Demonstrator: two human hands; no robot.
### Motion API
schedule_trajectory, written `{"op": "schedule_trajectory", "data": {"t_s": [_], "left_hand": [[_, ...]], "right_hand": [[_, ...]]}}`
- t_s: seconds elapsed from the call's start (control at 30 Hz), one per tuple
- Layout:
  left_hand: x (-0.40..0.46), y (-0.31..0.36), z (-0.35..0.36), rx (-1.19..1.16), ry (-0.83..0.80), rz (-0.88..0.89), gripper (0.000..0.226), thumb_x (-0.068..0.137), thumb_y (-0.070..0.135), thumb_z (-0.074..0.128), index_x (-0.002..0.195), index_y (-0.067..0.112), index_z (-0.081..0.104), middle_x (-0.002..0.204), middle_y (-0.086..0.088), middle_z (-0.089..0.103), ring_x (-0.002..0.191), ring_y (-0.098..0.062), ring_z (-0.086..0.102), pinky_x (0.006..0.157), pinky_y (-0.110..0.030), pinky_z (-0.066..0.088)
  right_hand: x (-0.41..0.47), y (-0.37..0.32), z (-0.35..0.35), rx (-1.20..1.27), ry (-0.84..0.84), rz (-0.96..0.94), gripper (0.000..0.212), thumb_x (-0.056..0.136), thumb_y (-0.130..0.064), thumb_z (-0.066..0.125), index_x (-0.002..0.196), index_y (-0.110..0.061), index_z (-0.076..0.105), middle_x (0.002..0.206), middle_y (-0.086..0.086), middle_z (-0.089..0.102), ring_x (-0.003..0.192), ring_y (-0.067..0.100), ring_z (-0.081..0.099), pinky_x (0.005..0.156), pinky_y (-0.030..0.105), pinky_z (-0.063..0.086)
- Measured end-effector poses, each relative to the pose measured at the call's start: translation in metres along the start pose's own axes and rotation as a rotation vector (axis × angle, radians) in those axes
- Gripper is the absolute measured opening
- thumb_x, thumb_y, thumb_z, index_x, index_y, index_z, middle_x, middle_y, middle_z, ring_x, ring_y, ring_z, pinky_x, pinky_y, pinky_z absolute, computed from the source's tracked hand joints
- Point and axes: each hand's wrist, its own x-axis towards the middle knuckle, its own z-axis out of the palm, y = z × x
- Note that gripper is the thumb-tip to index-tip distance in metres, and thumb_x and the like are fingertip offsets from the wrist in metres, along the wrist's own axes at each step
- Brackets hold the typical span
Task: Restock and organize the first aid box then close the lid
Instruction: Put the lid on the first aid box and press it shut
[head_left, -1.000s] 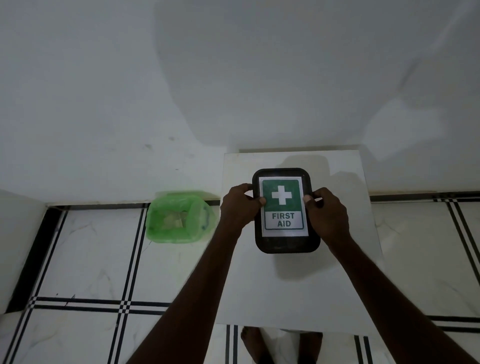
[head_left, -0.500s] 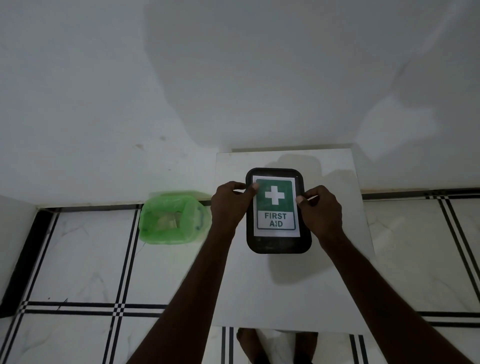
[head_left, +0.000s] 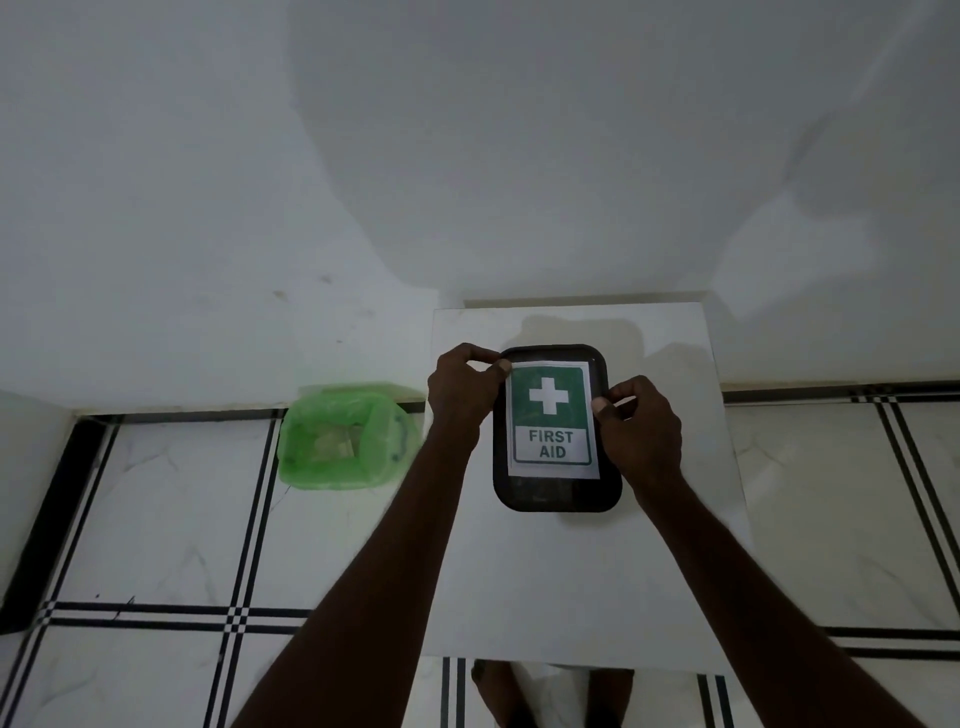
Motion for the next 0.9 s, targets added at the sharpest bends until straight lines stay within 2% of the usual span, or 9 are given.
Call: {"op": "schedule_trajectory", "data": {"t_s": [0.07, 0.13, 0.2, 0.27, 0.43, 0.57, 0.67, 0.77, 0.9], "left_hand": [[-0.003, -0.001, 0.005, 0.066, 0.047, 0.046, 0.010, 0.081, 0.029, 0.072, 0.086, 0.021, 0.071, 0.093, -0.005, 0.073, 0.076, -0.025, 0.070, 0.073, -0.038, 0.060], [-0.011, -0.002, 0.011, 0.145, 0.115, 0.099, 0.012, 0.086, 0.029, 0.067, 0.093, 0.020, 0.069, 0.089, -0.002, 0.070, 0.073, -0.021, 0.064, 0.062, -0.025, 0.046], [-0.018, -0.005, 0.017, 0.215, 0.167, 0.173, 0.014, 0.093, 0.030, 0.059, 0.100, 0.020, 0.067, 0.093, -0.005, 0.067, 0.076, -0.019, 0.059, 0.063, -0.026, 0.038], [-0.022, -0.011, 0.020, 0.250, 0.182, 0.234, 0.022, 0.098, 0.034, 0.051, 0.107, 0.020, 0.064, 0.101, -0.008, 0.063, 0.080, -0.018, 0.054, 0.070, -0.028, 0.038], [-0.028, -0.022, 0.013, 0.176, 0.193, 0.318, 0.034, 0.101, 0.039, 0.043, 0.117, 0.017, 0.064, 0.109, -0.005, 0.068, 0.096, -0.018, 0.064, 0.078, -0.029, 0.044], [-0.044, -0.030, 0.004, 0.114, 0.195, 0.358, 0.034, 0.101, 0.039, 0.043, 0.123, 0.019, 0.061, 0.113, 0.000, 0.068, 0.096, -0.012, 0.064, 0.085, -0.032, 0.052], [-0.053, -0.037, 0.006, 0.127, 0.182, 0.394, 0.035, 0.101, 0.037, 0.043, 0.130, 0.020, 0.056, 0.115, 0.000, 0.066, 0.096, -0.012, 0.064, 0.085, -0.036, 0.055], [-0.056, -0.044, 0.014, 0.256, 0.170, 0.432, 0.040, 0.101, 0.032, 0.043, 0.139, 0.024, 0.047, 0.117, -0.003, 0.058, 0.099, -0.019, 0.063, 0.081, -0.041, 0.056], [-0.059, -0.049, 0.020, 0.385, 0.153, 0.395, 0.052, 0.104, 0.036, 0.032, 0.154, 0.024, 0.026, 0.115, -0.009, 0.051, 0.095, -0.022, 0.060, 0.071, -0.036, 0.053]], "right_hand": [[0.000, 0.000, 0.001, -0.005, 0.000, -0.015, 0.023, 0.090, -0.026, 0.063, 0.101, -0.007, 0.056, 0.095, 0.012, 0.070, 0.077, 0.022, 0.060, 0.070, 0.035, 0.050], [-0.001, 0.001, 0.001, 0.000, 0.009, -0.021, 0.022, 0.091, -0.026, 0.063, 0.100, -0.008, 0.056, 0.095, 0.012, 0.070, 0.078, 0.023, 0.062, 0.071, 0.038, 0.054], [-0.002, 0.001, 0.001, -0.002, 0.032, -0.022, 0.022, 0.091, -0.027, 0.062, 0.101, -0.009, 0.057, 0.095, 0.013, 0.071, 0.079, 0.024, 0.064, 0.072, 0.040, 0.055], [-0.005, 0.002, 0.002, -0.015, 0.054, -0.047, 0.022, 0.092, -0.028, 0.061, 0.102, -0.008, 0.058, 0.095, 0.013, 0.072, 0.076, 0.021, 0.061, 0.065, 0.032, 0.049], [-0.009, 0.008, 0.000, -0.044, 0.077, -0.140, 0.025, 0.094, -0.030, 0.057, 0.106, -0.008, 0.060, 0.095, 0.012, 0.073, 0.073, 0.017, 0.060, 0.053, 0.019, 0.040], [-0.012, 0.010, -0.002, -0.038, 0.091, -0.182, 0.027, 0.094, -0.033, 0.056, 0.109, -0.010, 0.060, 0.098, 0.010, 0.073, 0.075, 0.017, 0.063, 0.061, 0.025, 0.049], [-0.014, 0.009, -0.003, -0.053, 0.111, -0.196, 0.027, 0.094, -0.032, 0.057, 0.112, -0.011, 0.060, 0.098, 0.009, 0.072, 0.079, 0.021, 0.067, 0.063, 0.025, 0.047], [-0.015, 0.010, 0.001, -0.095, 0.107, -0.220, 0.027, 0.094, -0.030, 0.058, 0.113, -0.010, 0.056, 0.097, 0.012, 0.072, 0.081, 0.027, 0.069, 0.063, 0.025, 0.047], [-0.014, 0.017, 0.009, -0.152, 0.080, -0.245, 0.026, 0.095, -0.029, 0.054, 0.114, -0.010, 0.052, 0.099, 0.014, 0.070, 0.086, 0.031, 0.069, 0.068, 0.033, 0.054]]}}
